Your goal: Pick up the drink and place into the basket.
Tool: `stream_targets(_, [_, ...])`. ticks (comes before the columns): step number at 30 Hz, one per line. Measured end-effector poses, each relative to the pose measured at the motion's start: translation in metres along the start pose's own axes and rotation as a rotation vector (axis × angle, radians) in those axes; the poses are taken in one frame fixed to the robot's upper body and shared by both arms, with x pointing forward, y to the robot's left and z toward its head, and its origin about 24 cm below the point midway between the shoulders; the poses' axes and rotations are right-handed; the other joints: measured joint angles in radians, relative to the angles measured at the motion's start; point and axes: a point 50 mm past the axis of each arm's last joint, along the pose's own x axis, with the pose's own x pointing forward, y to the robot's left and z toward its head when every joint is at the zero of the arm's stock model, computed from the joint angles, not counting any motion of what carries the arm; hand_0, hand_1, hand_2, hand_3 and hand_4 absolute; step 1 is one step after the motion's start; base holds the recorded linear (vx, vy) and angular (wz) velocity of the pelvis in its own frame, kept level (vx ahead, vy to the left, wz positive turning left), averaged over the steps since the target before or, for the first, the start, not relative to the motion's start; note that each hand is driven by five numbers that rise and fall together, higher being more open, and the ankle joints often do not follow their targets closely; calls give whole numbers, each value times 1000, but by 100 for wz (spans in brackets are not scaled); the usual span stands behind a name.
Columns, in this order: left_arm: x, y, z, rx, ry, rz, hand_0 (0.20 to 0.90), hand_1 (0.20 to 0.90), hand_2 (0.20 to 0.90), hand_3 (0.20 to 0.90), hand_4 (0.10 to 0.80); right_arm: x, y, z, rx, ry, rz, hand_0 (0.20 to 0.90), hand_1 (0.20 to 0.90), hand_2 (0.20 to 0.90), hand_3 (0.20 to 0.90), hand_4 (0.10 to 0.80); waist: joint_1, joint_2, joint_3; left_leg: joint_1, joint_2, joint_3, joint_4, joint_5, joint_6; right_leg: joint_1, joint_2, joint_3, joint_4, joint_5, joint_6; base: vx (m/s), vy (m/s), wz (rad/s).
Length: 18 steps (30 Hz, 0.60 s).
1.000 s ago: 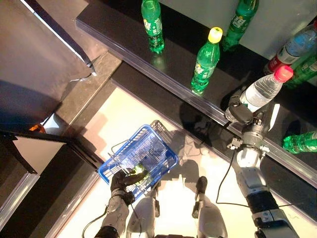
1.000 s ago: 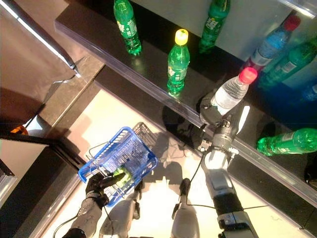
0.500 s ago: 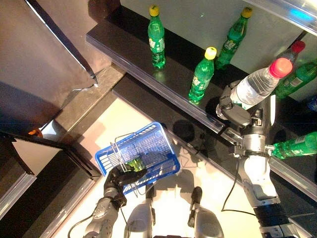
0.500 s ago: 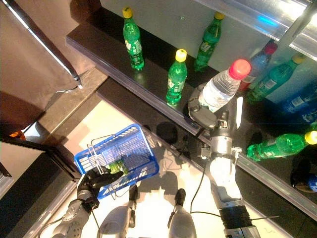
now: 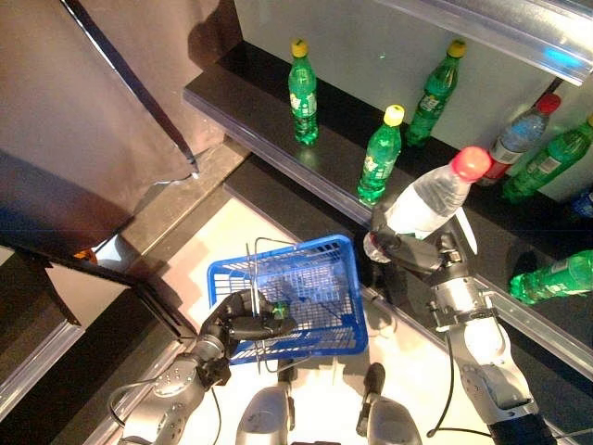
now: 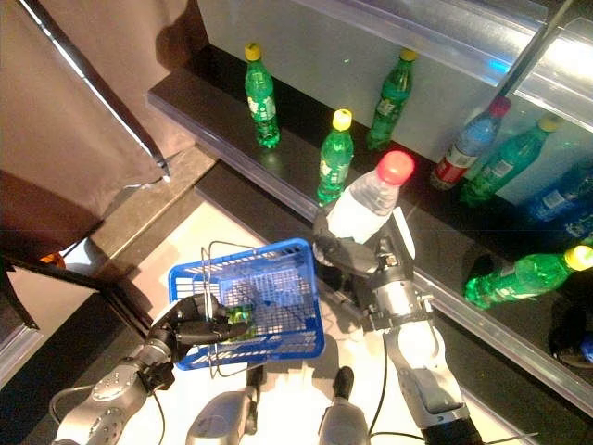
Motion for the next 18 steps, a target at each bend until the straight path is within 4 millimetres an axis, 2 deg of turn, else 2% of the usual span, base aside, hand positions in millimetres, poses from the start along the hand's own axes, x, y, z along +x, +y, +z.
stream_targets(4, [-5,2,10,49,16,-42,300,300,300,200,100,-1,2,0,-12,21,34,300,300,300,200,100,18,10,-19,-3,-2,-10,-4,2,-3,0,-1,-6,-3,-2,3,-2,-20,4])
stream_targets(7, [-7,2,14,66,43,-82,300,300,300,200,100,1,6,5,1,1,48,300,300,300,200,100,18,6,-34,-15,-6,-27,-4,7,-5,8,-2,-31,-18,-3,4,10,-32,19])
stream_targets(11, [-10,2,16,47,74,-125,300,300,300,200,100,2,13,6,29,2,70,300,300,300,200,100,28,-2,-41,-16,-6,-34,-6,8,-5,12,-1,-35,-22,-3,4,6,-9,3])
stream_targets(18, [-4,-8,31,38,77,-225,300,300,300,200,100,-3,32,-8,120,76,115,300,300,300,200,100,42,-20,-59,-16,-10,-48,-17,13,-5,18,-3,-54,-24,-6,7,13,-6,7])
